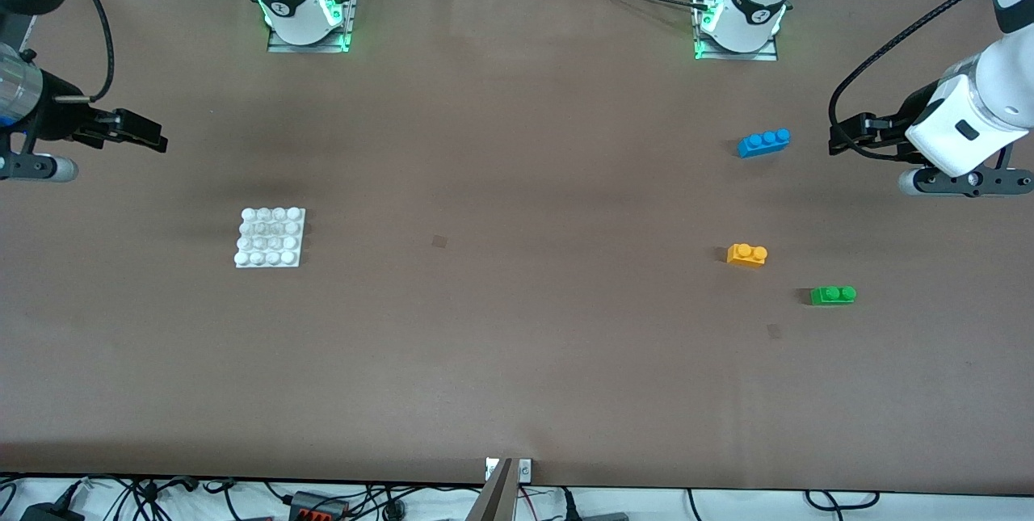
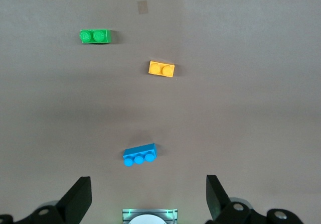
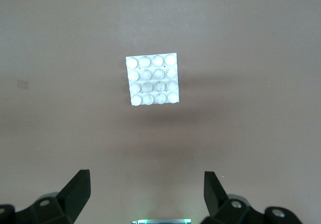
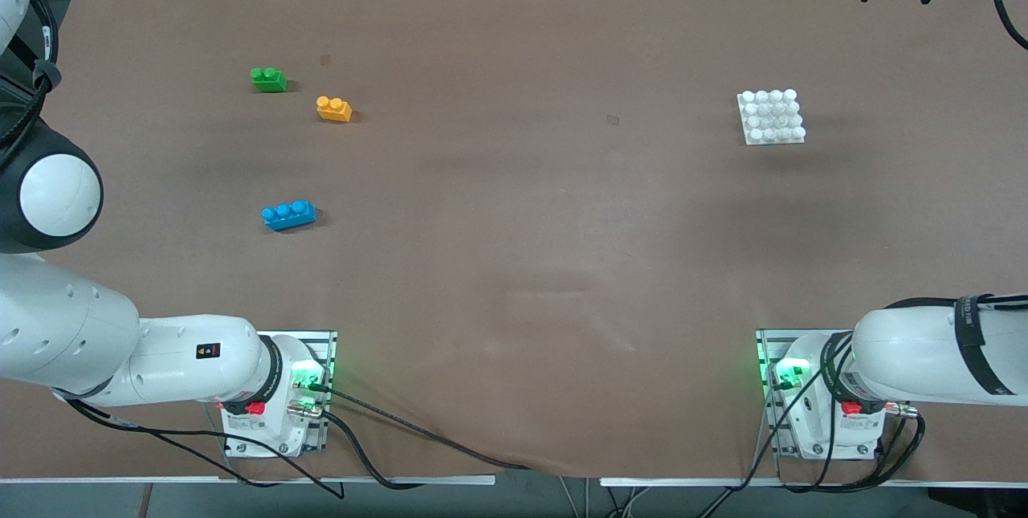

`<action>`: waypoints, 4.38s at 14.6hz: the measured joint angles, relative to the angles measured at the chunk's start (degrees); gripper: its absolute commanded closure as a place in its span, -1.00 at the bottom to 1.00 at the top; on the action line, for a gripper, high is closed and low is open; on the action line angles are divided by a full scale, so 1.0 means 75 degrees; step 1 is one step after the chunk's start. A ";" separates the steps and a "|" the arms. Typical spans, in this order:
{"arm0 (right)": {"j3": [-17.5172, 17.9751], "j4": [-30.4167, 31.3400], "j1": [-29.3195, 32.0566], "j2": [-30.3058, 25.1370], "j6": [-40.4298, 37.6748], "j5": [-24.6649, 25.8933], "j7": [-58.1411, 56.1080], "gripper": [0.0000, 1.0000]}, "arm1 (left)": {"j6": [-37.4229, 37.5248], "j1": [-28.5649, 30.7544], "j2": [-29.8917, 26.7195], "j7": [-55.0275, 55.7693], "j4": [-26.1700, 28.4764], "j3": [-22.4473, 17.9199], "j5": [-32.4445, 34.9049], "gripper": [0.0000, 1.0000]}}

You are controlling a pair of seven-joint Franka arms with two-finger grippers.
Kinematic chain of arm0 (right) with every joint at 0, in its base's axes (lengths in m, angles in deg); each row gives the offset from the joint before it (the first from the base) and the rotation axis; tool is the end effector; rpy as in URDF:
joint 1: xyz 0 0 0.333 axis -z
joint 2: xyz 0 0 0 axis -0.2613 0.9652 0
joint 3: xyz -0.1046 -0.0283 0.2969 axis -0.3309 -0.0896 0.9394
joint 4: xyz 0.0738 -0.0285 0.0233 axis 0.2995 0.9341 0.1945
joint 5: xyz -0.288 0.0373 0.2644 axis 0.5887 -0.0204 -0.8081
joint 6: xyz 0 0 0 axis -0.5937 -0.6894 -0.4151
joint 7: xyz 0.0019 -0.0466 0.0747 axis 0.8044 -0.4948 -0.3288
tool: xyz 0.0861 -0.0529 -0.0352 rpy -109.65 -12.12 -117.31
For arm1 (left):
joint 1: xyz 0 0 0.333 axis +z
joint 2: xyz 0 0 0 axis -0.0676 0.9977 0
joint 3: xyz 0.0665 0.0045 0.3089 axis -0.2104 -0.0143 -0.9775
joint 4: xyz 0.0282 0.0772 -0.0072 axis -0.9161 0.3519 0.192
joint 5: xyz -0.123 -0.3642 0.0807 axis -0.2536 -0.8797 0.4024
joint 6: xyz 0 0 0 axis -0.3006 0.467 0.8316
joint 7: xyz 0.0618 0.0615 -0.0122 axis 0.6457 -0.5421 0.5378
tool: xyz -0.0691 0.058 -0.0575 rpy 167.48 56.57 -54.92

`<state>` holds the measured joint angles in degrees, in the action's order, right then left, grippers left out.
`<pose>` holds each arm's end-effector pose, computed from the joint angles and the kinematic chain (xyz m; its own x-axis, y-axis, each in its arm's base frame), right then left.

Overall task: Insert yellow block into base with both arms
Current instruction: 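Reach the right gripper down and grasp the white base plate, then slide the white base plate with the right gripper toward the table middle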

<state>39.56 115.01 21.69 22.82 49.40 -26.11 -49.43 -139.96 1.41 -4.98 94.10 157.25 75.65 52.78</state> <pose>0.5598 -0.0150 0.5400 0.9858 -0.0554 -0.1585 -0.0576 -0.9983 -0.0097 0.5725 -0.0425 0.5732 0.9795 0.0091 -0.2013 0.0113 -0.9999 0.0097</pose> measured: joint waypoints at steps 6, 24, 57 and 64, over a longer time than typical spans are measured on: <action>0.0008 0.0306 -0.0001 0.0869 0.0352 0.0000 0.0000 -1.00 | 0.0000 0.0002 0.0000 0.0000 0.0001 -0.0006 0.0000 -1.00; -0.0045 0.2463 0.0316 0.3304 0.5645 0.0162 -0.0570 -0.93 | 0.0000 0.0003 0.0000 -0.0026 0.0001 -0.0012 0.0000 -1.00; 0.0794 0.2451 -0.1175 0.3583 0.5714 -0.0200 0.0741 -0.08 | 0.0075 0.0008 0.0001 -0.0064 0.0002 -0.0017 0.0000 -1.00; 0.1013 0.1848 -0.2471 0.4383 0.6141 -0.0495 0.2236 -0.08 | 0.0076 0.0009 0.0001 -0.0068 0.0002 -0.0019 0.0000 -1.00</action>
<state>47.16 128.87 3.15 55.70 95.46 -29.83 -32.66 -139.39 1.47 -4.97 93.60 157.27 75.51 52.78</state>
